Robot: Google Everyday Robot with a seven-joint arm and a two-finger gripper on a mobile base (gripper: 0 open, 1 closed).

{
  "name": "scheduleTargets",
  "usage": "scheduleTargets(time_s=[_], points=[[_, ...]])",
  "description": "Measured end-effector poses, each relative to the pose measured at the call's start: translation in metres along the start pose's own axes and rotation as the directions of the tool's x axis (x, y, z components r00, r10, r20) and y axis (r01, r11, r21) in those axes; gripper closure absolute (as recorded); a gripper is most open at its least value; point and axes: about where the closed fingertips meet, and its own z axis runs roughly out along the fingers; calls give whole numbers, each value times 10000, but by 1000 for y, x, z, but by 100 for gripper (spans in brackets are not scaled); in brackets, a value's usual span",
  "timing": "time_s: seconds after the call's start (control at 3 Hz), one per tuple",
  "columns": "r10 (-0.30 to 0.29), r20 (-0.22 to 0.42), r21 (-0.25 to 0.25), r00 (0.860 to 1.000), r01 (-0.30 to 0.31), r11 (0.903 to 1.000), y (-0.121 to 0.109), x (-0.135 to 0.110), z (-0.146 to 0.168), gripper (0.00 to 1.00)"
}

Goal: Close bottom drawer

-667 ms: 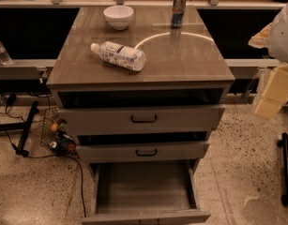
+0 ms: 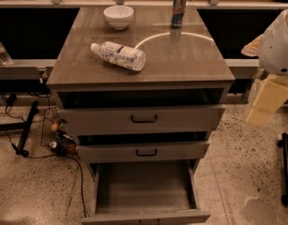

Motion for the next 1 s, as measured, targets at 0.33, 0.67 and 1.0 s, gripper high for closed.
scheduleTargets(time_s=[0.33,0.67,1.0], points=[[-736,324,-506,9968,752,9959,26,3,74,0],[-1330,441,-1171,9901,1373,9836,62,11,160,0],[-1644,551,-1708,9849,1715,9703,92,15,213,0]])
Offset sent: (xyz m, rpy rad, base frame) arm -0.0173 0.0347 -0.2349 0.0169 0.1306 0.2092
